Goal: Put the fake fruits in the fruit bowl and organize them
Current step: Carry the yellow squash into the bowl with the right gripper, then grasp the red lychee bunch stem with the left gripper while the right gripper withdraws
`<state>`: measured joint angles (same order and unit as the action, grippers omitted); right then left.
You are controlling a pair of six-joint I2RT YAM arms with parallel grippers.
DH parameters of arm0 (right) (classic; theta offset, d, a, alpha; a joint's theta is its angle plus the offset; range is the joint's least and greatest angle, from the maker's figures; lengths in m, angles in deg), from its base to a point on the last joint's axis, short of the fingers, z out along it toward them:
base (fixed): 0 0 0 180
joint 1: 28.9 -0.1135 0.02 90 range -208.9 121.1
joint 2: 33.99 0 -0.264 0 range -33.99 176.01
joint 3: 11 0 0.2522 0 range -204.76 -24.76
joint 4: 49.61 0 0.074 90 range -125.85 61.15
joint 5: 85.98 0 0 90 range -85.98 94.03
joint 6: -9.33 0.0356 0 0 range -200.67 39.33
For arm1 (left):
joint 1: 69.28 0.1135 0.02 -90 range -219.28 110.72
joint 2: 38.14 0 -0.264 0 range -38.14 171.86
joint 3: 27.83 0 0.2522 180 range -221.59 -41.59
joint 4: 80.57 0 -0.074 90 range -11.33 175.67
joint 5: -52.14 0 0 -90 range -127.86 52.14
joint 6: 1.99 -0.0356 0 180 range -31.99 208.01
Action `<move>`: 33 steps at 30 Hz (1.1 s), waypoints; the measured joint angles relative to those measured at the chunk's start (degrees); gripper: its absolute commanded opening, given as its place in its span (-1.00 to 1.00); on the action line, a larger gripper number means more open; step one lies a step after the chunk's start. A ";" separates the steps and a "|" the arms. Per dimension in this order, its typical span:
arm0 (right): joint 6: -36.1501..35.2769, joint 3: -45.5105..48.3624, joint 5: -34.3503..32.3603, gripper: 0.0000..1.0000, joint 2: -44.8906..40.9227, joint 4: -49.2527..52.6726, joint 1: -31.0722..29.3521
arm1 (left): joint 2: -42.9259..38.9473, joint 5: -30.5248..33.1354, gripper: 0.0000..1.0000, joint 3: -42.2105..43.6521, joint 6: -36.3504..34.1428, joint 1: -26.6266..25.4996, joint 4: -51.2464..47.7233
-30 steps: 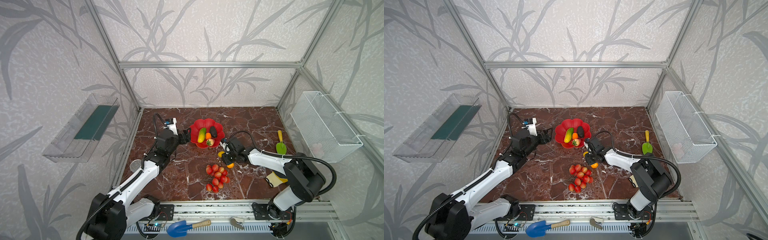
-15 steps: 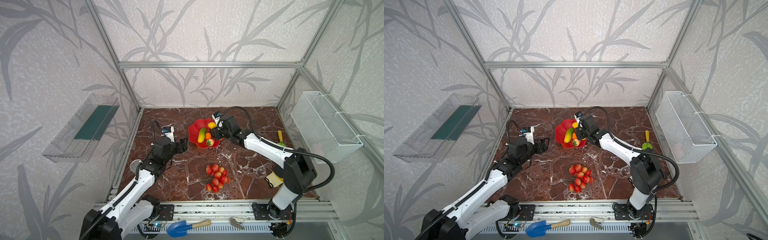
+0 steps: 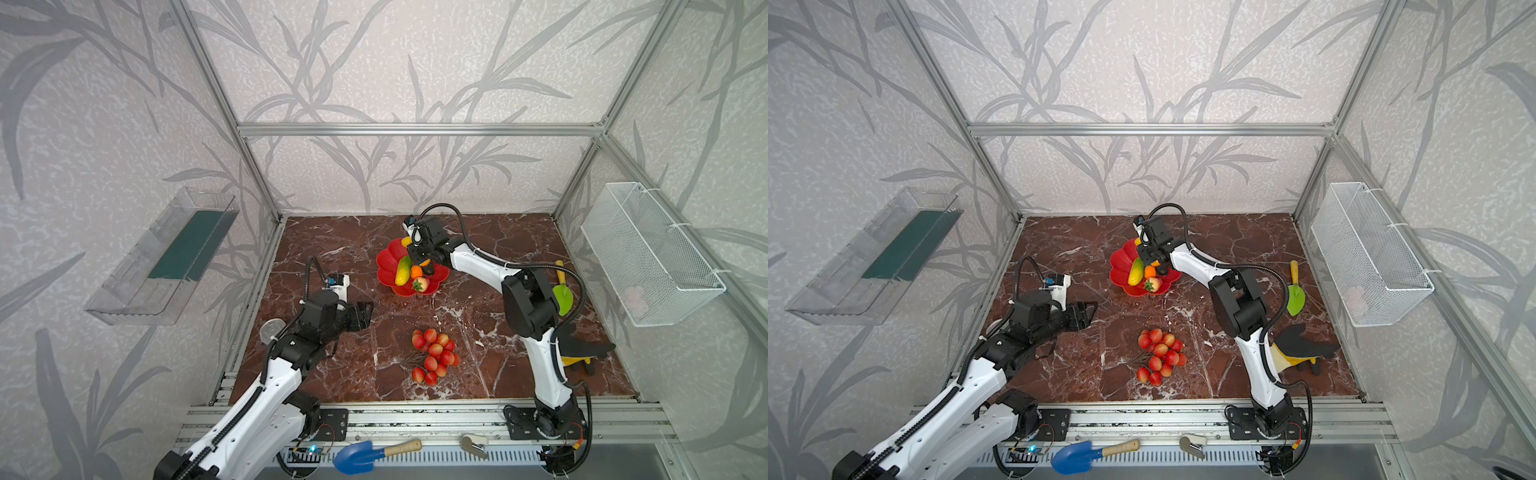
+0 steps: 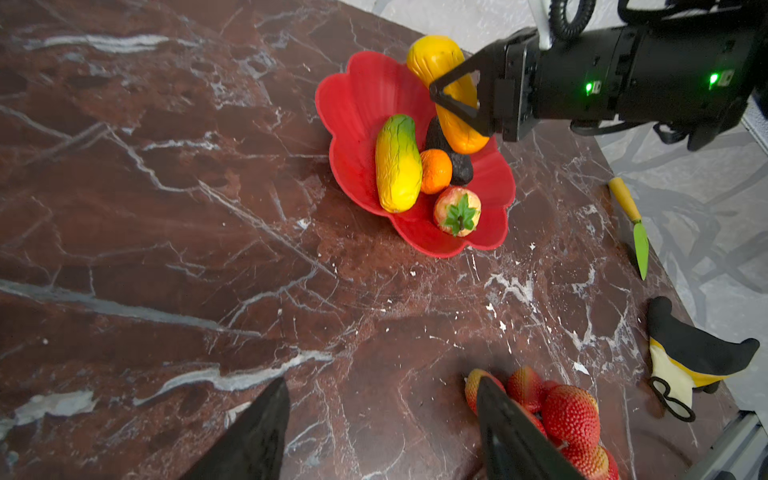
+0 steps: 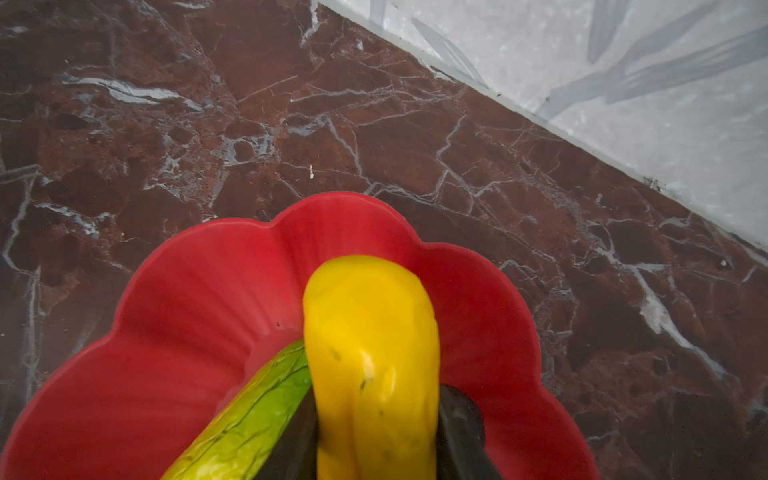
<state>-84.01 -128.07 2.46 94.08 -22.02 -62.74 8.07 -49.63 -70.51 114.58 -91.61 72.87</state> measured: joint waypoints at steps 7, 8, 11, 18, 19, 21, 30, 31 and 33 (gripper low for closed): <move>-0.57 -0.87 0.70 0.56 0.46 1.25 0.13 | 3.21 0.70 0.29 -0.07 -1.07 -7.78 -3.04; -0.20 -0.63 1.11 0.59 0.11 1.01 0.22 | 3.69 1.18 0.28 -0.13 -1.36 -8.90 -3.50; 2.12 3.63 3.78 0.67 -3.98 -0.81 0.94 | 5.03 2.25 0.23 -0.74 -2.45 -12.26 -4.96; 11.41 23.12 10.67 0.85 -23.87 -12.61 7.02 | 8.74 3.15 0.15 -2.82 -6.16 -19.80 -5.64; 12.74 25.51 11.39 0.86 -26.25 -14.58 8.04 | 9.99 3.04 0.14 -3.32 -6.67 -20.70 -5.64; 15.21 30.05 12.61 0.88 -30.45 -17.84 9.75 | 12.81 2.49 0.12 -4.33 -7.76 -22.29 -5.64; 20.98 42.14 15.37 0.88 -36.83 -21.73 11.06 | 26.62 -2.93 0.15 -9.70 -11.74 -25.27 -5.81; 21.38 42.88 15.63 0.88 -37.07 -21.75 11.26 | 27.69 -4.31 0.16 -10.21 -12.04 -25.31 -5.53; 22.01 44.22 15.87 0.88 -37.83 -21.75 11.54 | 29.31 -6.45 0.17 -11.04 -12.57 -25.46 -5.31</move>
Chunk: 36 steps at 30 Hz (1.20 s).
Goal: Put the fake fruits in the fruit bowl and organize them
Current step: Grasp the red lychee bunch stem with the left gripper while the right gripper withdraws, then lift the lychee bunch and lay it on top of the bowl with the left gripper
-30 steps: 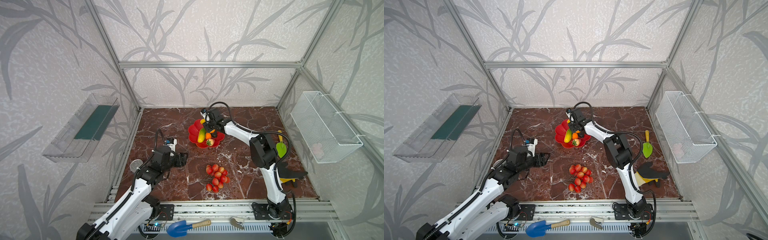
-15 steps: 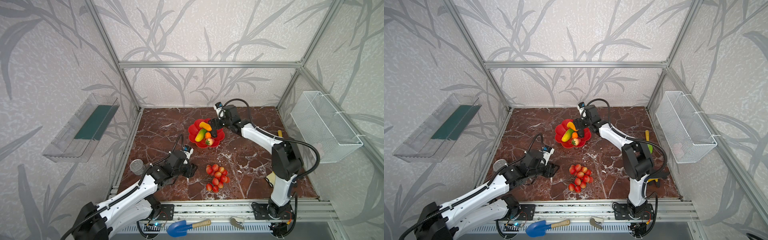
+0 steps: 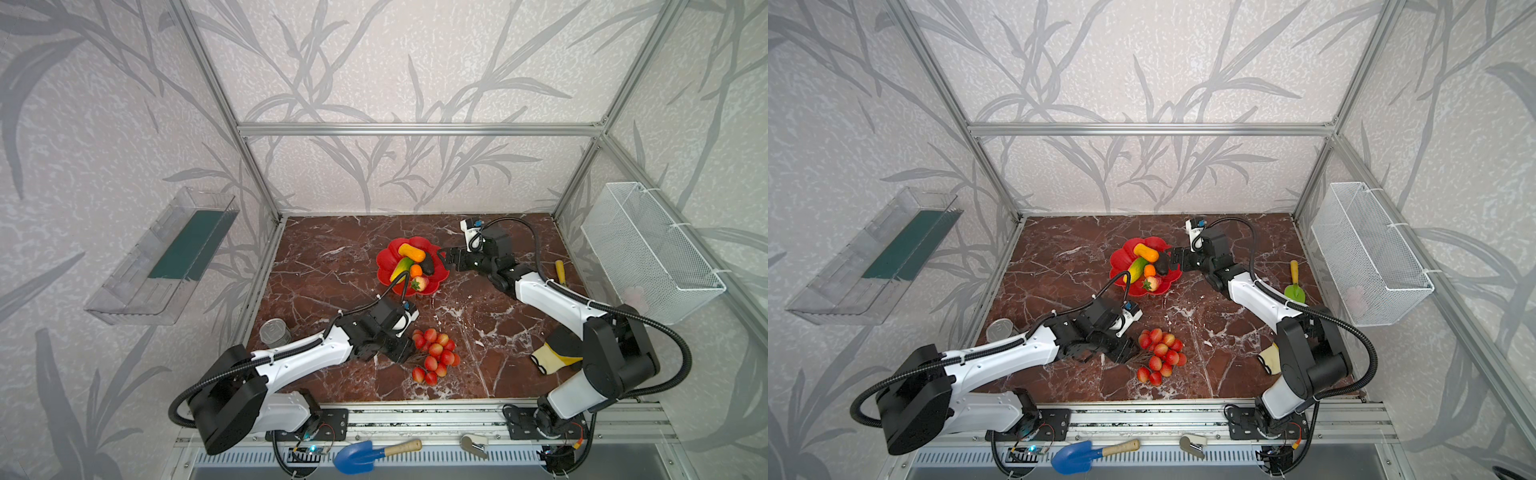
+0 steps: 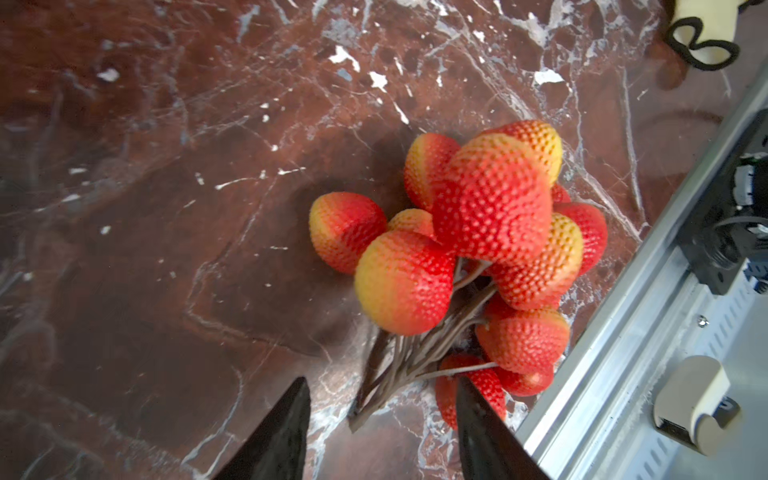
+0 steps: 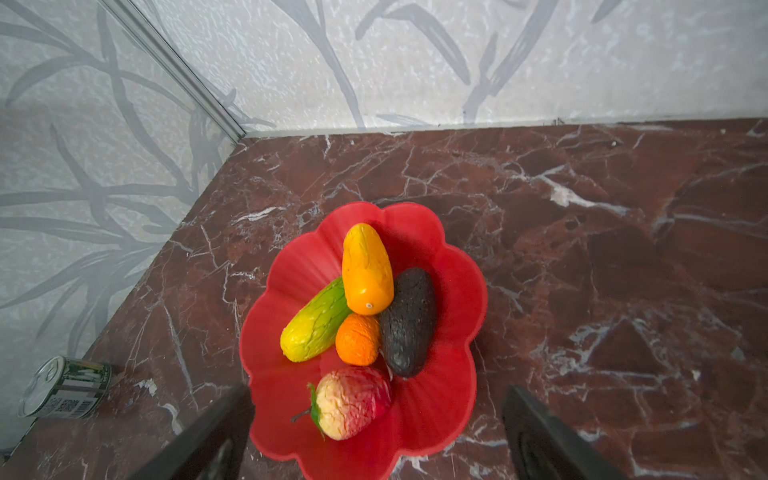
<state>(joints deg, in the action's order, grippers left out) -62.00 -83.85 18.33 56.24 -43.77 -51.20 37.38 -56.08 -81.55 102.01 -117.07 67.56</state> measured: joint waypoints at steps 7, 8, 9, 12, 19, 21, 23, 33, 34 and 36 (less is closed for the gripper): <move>1.36 3.17 0.39 0.88 -3.58 -0.28 0.42 | 6.88 -4.28 0.18 -3.98 -2.49 -1.75 -1.95; 1.44 3.41 0.42 0.88 -3.89 -0.42 0.46 | 7.48 -4.59 0.18 -4.13 -2.62 -1.79 -2.05; 1.49 3.61 0.50 0.88 -4.17 -0.50 0.46 | 8.02 -4.87 0.18 -4.15 -2.82 -1.81 -2.08; 1.51 4.11 0.70 0.88 -4.74 -0.61 0.68 | 9.81 -5.33 0.12 -4.42 -3.28 -1.88 -2.82; 1.49 4.66 0.68 0.88 -6.95 -0.63 1.16 | 13.40 -4.85 -0.02 -6.86 -4.22 -2.03 -4.33; 1.44 5.03 0.63 0.88 -7.82 -0.57 1.27 | 14.21 -4.57 -0.11 -7.58 -4.57 -2.03 -4.52; 1.44 5.14 0.55 0.88 -8.35 -0.57 1.38 | 15.04 -4.39 -0.22 -8.39 -5.09 -2.03 -4.63; 1.27 6.95 -0.22 0.88 -10.75 -0.59 2.23 | 18.10 -3.67 -0.74 -11.23 -6.32 -1.84 -4.72; 1.27 6.99 -0.28 0.88 -10.91 -0.61 2.36 | 18.10 -3.74 -0.84 -11.45 -6.45 -1.68 -4.59; 1.27 7.37 -0.33 0.89 -11.34 -0.81 2.56 | 18.08 -3.74 -0.99 -11.74 -6.58 -1.55 -4.24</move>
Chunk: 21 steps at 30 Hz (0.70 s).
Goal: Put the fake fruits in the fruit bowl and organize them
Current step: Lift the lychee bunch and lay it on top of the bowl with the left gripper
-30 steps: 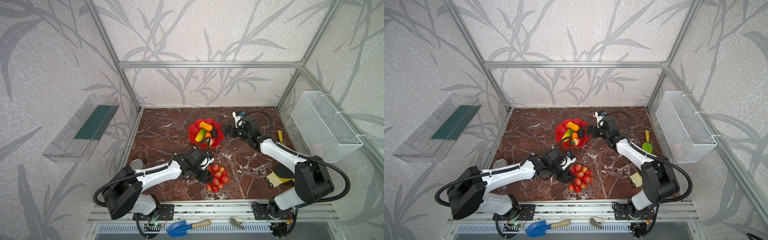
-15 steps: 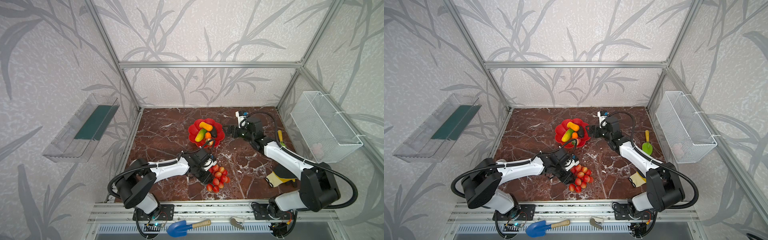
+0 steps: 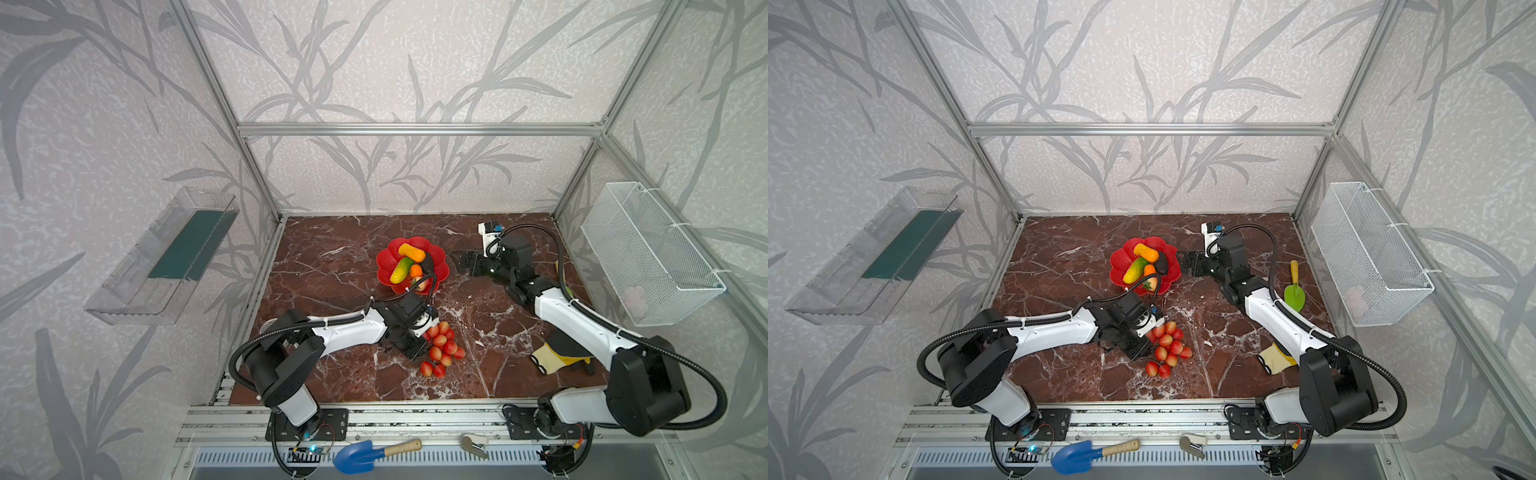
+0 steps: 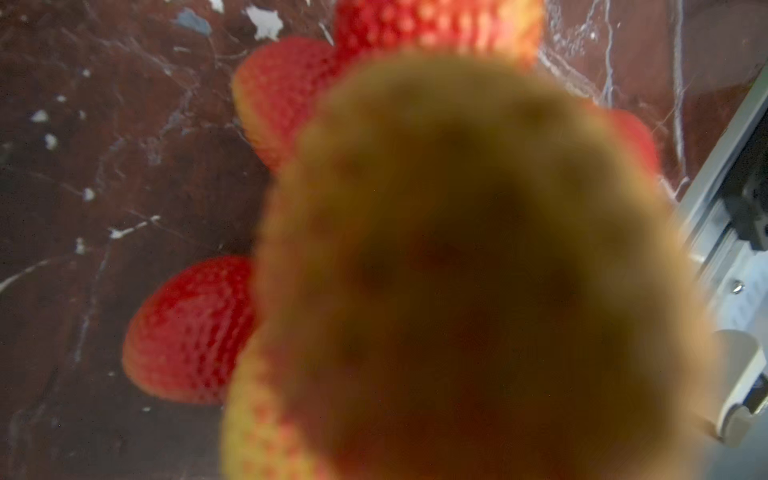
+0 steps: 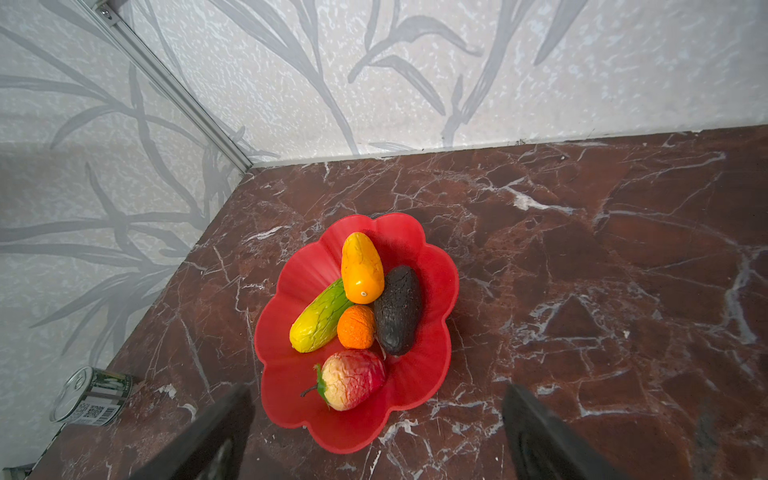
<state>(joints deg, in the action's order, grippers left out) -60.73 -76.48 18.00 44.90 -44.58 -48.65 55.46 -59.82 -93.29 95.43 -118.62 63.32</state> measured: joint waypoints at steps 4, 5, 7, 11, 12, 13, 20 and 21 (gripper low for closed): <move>0.02 1.33 -0.02 0.91 -1.14 -0.07 0.35 | -0.20 -0.02 -1.00 -0.02 0.26 0.66 0.22; 0.07 1.46 0.00 0.90 -1.20 -0.09 0.44 | -0.39 -0.02 -1.00 -0.02 0.26 0.90 0.35; 0.17 1.73 0.02 0.91 -1.27 -0.33 0.70 | -1.11 -0.04 -1.00 0.00 0.35 1.53 0.83; 0.26 2.56 0.04 0.92 -1.84 -0.70 1.33 | -4.11 -0.13 -1.00 0.11 0.76 3.10 2.19; 0.31 2.75 0.04 0.92 -2.03 -0.85 1.53 | -5.14 -0.17 -1.00 0.11 0.87 3.52 2.49; 0.44 2.86 0.04 0.92 -2.25 -0.94 1.77 | -6.23 -0.22 -1.00 0.11 1.01 3.98 2.71; 1.46 3.72 0.24 0.93 -3.04 -1.88 3.02 | -13.84 0.22 -1.00 -0.02 0.55 7.13 4.17; 1.55 3.98 0.46 0.93 -3.04 -2.10 3.19 | -14.53 0.22 -1.00 -0.48 0.11 7.87 4.02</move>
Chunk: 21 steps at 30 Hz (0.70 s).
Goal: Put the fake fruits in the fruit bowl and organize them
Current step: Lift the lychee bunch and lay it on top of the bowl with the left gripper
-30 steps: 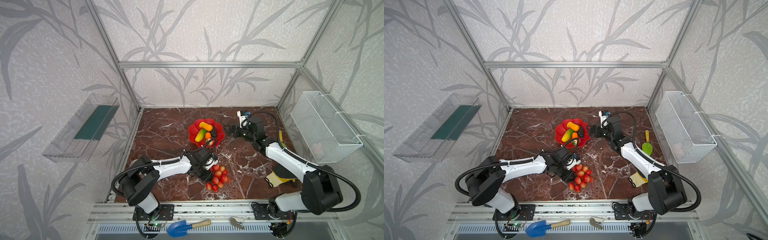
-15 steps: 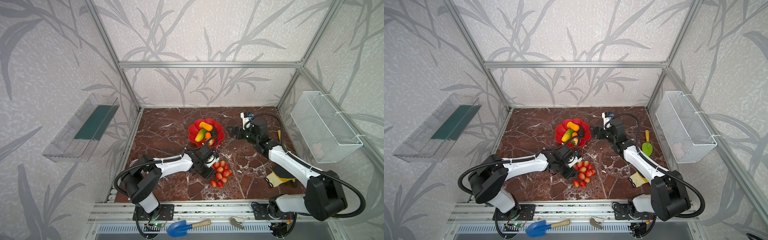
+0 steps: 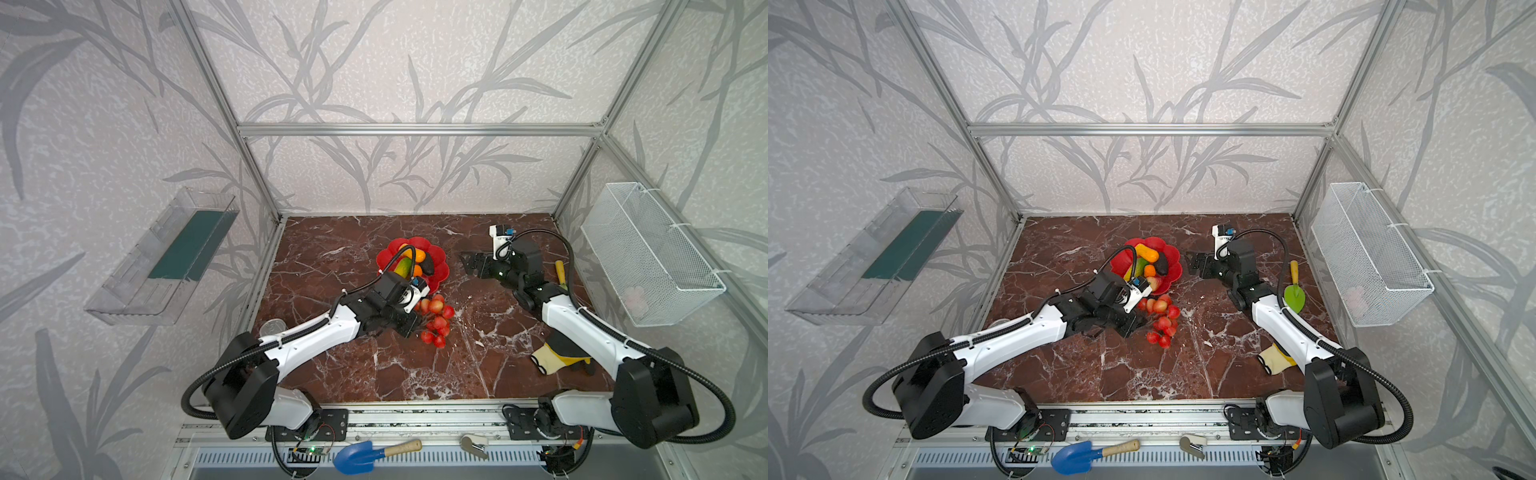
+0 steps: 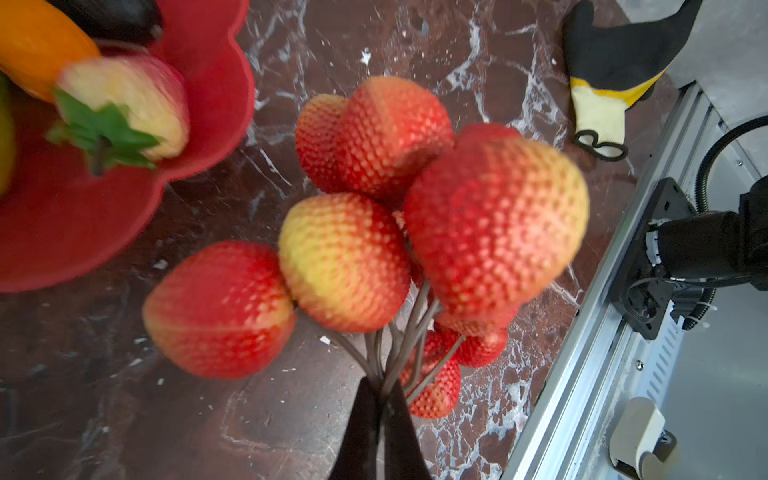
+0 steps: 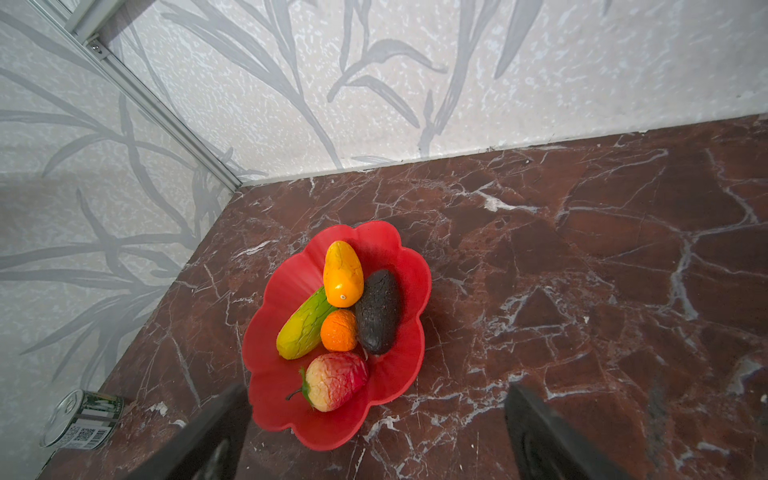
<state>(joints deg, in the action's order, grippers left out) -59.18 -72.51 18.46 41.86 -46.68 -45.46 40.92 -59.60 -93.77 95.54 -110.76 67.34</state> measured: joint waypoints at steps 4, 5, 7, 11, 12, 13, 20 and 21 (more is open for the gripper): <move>0.46 0.70 0.79 0.96 -0.02 -0.31 0.76 | -0.42 -1.07 -1.00 -4.50 -1.60 2.60 -0.07; 0.63 0.92 0.92 0.98 -0.07 -0.48 0.96 | -0.42 -1.33 -1.00 -5.70 -2.05 3.04 0.02; 0.83 1.62 1.11 0.99 -0.39 -0.72 1.40 | 0.09 -1.88 -1.00 -8.72 -3.28 4.09 0.15; 0.98 3.15 1.07 0.98 -1.88 -0.87 2.27 | 3.50 -2.23 -1.00 -14.84 -5.05 6.25 1.46; 0.96 3.63 1.07 0.98 -2.54 -0.90 2.43 | 4.72 -2.29 -1.00 -16.22 -5.53 6.73 1.92; 0.94 4.15 1.07 0.98 -3.30 -0.87 2.64 | 6.29 -2.43 -1.00 -17.86 -6.08 7.26 2.21; -0.48 5.62 0.02 0.98 -7.82 1.14 4.00 | 18.29 -4.02 -1.00 -26.21 -8.87 11.41 3.61; -0.63 5.84 -0.15 0.98 -8.44 1.44 4.28 | 19.89 -4.48 -1.00 -26.71 -9.05 12.22 3.89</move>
<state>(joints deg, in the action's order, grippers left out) -59.81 -66.67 18.31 33.42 -45.24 -41.17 60.81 -64.08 -120.48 86.49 -98.54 71.23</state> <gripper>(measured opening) 0.991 0.048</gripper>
